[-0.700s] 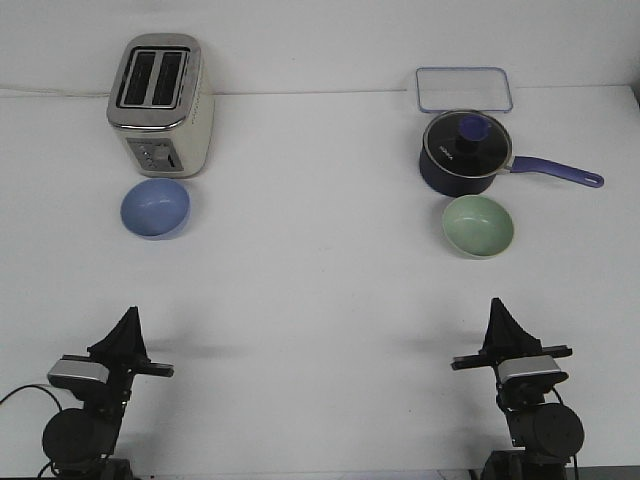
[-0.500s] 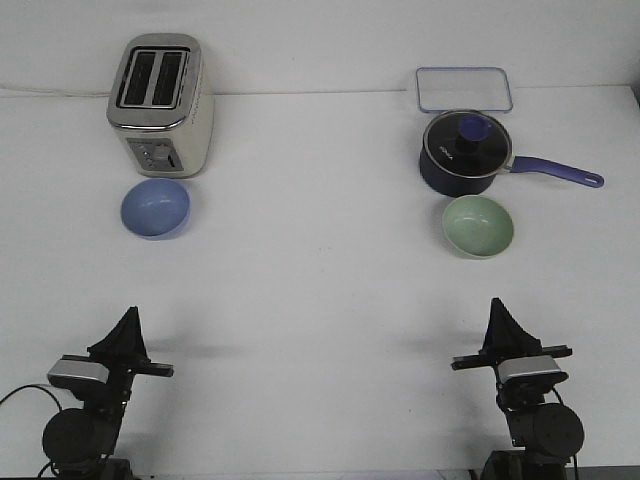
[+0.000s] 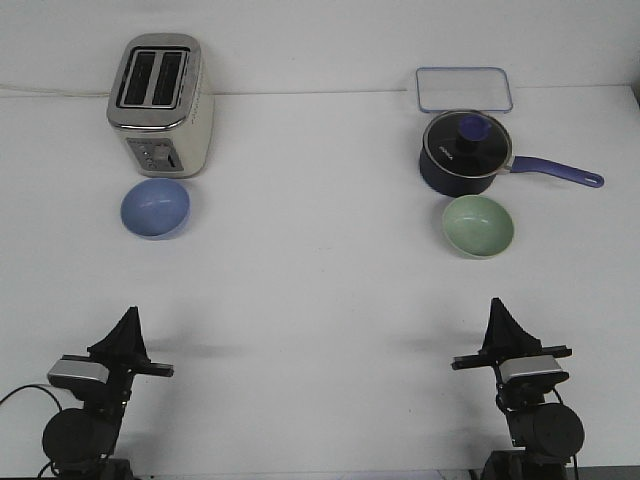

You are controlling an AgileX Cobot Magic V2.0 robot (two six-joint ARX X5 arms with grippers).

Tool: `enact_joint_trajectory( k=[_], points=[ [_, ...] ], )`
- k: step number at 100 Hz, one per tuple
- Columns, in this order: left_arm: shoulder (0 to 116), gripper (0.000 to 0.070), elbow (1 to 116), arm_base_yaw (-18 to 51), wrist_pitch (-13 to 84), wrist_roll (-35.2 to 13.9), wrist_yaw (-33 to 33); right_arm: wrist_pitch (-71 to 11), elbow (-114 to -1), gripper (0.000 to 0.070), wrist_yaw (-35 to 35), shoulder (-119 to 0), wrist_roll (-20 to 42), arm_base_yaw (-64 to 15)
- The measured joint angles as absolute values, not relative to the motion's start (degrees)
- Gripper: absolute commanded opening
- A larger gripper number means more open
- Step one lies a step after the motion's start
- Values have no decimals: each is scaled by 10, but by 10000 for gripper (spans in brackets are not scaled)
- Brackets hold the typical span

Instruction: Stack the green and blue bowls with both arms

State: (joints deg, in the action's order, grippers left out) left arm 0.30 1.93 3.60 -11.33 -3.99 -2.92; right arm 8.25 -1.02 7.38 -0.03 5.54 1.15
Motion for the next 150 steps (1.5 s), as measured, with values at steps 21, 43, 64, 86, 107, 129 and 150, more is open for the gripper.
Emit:
enact_joint_trajectory(
  k=[21, 43, 64, 86, 107, 129, 150],
  points=[
    [3, 12, 19, 36, -113, -40, -29, 25, -65, 0, 74, -1, 69, 11],
    [3, 12, 19, 36, -113, -40, -29, -111, -178, 0, 73, -58, 72, 11],
    [3, 12, 19, 36, -113, -40, -29, -255, -336, 0, 73, -170, 73, 11],
    [3, 12, 19, 36, -113, -40, -29, -438, -500, 0, 72, -304, 72, 11],
    [3, 12, 19, 36, -113, -40, -29, -533, -583, 0, 73, -412, 62, 11],
    [3, 12, 19, 36, -113, -40, -29, -537, -586, 0, 74, -460, 62, 11],
    [3, 12, 19, 36, -113, -40, -29, -538, -586, 1, 74, -466, 62, 11]
  ],
)
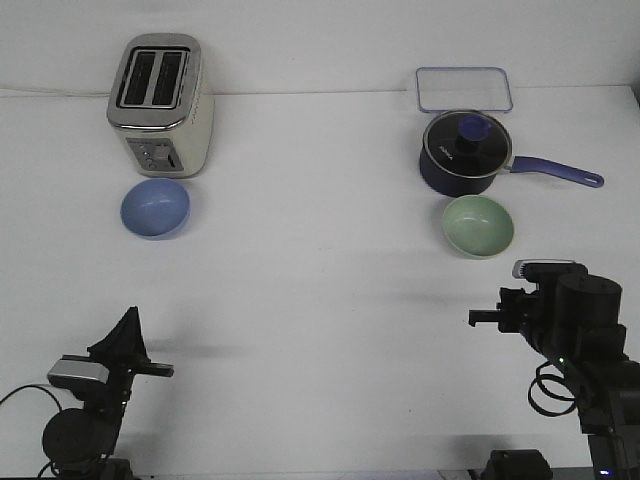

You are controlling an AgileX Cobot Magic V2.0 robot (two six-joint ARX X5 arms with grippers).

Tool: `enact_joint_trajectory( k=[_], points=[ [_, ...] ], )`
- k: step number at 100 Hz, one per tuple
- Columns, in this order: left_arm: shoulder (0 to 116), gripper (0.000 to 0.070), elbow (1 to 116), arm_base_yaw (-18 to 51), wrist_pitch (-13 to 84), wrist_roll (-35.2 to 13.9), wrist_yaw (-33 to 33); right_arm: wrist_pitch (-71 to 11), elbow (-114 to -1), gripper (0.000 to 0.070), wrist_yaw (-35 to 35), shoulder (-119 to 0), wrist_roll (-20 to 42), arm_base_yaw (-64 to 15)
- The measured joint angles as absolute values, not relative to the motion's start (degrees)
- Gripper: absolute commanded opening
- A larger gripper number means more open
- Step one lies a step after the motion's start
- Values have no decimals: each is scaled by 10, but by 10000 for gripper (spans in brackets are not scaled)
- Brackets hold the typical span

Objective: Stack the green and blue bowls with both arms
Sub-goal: 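Reach the right gripper forward and grasp the rim of the pale green bowl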

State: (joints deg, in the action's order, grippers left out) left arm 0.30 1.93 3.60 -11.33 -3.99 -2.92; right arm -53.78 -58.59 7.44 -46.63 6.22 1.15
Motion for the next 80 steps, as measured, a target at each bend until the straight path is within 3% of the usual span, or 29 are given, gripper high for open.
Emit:
enact_joint_trajectory(
  k=[5, 9, 13, 23, 28, 62, 80],
  points=[
    [3, 12, 19, 36, -113, -40, -29, -539, -586, 25, 74, -466, 62, 11],
    [3, 12, 19, 36, -113, -40, -29, -542, -586, 87, 74, -467, 62, 11],
    [3, 12, 19, 36, -113, -40, -29, -547, -586, 188, 74, -467, 62, 11],
    [3, 12, 19, 36, -113, -40, -29, -557, -586, 515, 74, -466, 62, 11],
    [3, 12, 19, 36, -113, -40, -29, -562, -586, 601, 74, -466, 62, 11],
    [3, 12, 19, 36, -113, -40, -29, -550, -587, 596, 46, -472, 62, 11],
    [3, 12, 19, 36, -113, -40, -29, -543, -616, 596, 30, -539, 61, 24]
  ],
)
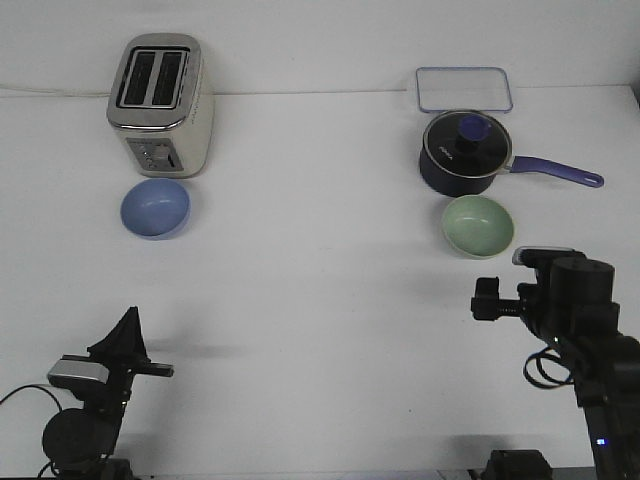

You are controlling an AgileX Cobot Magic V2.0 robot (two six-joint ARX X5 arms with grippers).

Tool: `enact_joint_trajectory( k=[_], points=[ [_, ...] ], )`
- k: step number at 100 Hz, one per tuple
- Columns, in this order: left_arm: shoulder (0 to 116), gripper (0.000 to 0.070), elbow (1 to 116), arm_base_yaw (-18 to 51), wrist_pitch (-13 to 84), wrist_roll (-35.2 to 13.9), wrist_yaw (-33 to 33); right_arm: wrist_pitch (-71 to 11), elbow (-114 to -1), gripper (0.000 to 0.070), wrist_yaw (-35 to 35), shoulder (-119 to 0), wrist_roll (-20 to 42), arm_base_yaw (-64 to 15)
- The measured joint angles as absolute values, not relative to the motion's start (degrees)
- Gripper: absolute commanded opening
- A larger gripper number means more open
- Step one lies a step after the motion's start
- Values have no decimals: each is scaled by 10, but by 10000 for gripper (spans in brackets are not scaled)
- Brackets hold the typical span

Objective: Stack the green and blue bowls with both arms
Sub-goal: 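Reach the right gripper forward and grasp the rim of the pale green bowl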

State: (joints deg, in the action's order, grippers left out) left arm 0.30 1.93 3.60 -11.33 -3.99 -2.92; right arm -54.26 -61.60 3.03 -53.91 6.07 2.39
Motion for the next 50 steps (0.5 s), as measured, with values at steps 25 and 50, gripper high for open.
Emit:
enact_joint_trajectory(
  k=[25, 50],
  points=[
    [3, 12, 19, 36, -113, -40, -29, -507, -676, 596, 41, -698, 46, 70],
    [3, 12, 19, 36, -113, -40, -29, -476, -758, 596, 63, -847, 29, 110]
  ],
)
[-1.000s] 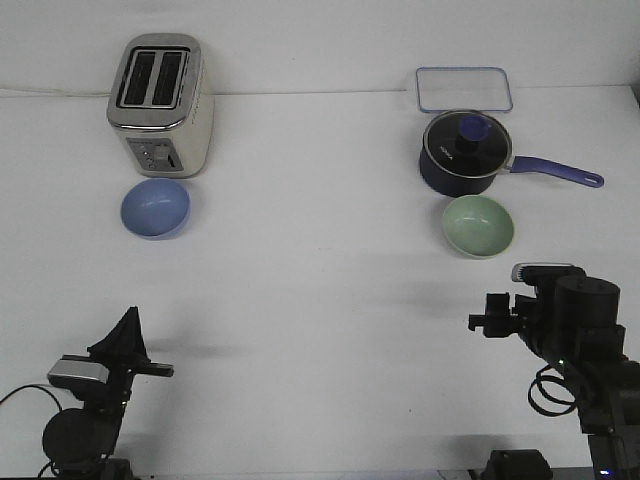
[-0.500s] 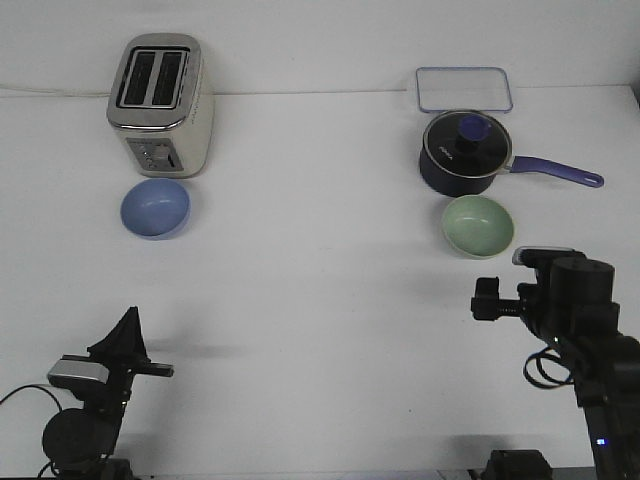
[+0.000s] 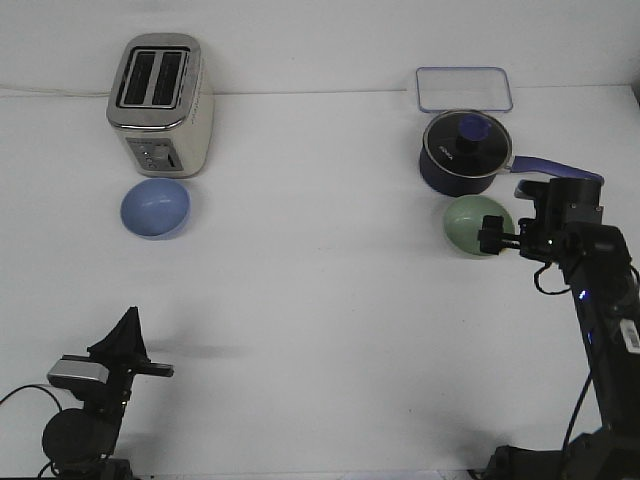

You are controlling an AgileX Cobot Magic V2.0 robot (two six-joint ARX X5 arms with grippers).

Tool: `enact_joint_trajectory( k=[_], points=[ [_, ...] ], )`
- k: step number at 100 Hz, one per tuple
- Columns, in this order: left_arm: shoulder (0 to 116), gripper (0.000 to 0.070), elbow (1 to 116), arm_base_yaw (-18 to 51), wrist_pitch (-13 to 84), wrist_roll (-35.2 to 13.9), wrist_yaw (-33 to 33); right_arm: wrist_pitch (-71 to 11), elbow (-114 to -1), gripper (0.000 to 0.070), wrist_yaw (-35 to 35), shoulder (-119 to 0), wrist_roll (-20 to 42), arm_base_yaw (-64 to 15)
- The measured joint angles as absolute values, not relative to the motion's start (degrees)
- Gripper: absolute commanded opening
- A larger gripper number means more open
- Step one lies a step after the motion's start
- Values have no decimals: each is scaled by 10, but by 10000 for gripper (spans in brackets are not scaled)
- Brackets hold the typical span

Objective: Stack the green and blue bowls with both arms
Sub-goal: 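Reach the right gripper forward and grasp the rim of the pale green bowl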

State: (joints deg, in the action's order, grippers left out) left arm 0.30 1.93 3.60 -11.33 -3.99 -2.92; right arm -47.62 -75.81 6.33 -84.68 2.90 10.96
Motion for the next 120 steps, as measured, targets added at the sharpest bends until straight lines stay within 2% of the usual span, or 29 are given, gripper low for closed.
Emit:
enact_joint_trajectory(
  k=[21, 52, 60, 65, 71, 76, 84, 88, 120],
  points=[
    [3, 12, 19, 36, -113, -40, -29, -448, -808, 596, 60, -936, 13, 124],
    [3, 12, 19, 36, -113, -40, -29, -428, -809, 595, 60, -1021, 2, 124],
    [3, 12, 19, 36, -113, -40, -29, -423, -809, 574, 60, -1035, 1, 124],
    [3, 12, 19, 36, -113, -40, -29, -421, -809, 528, 60, -1040, 1, 124],
    [3, 12, 19, 36, -113, -40, -29, -419, -809, 431, 60, -1044, 1, 124],
    [3, 12, 19, 36, -113, -40, -29, -419, -809, 313, 60, -1046, 1, 124],
    [3, 12, 19, 36, -113, -40, -29, -419, -809, 83, 60, -1047, 1, 124],
    [3, 12, 19, 36, -113, -40, -29, -419, -809, 0, 60, -1047, 1, 124],
    [3, 12, 19, 36, -113, -40, -29, -417, -815, 0, 92, -1045, 3, 131]
  ],
)
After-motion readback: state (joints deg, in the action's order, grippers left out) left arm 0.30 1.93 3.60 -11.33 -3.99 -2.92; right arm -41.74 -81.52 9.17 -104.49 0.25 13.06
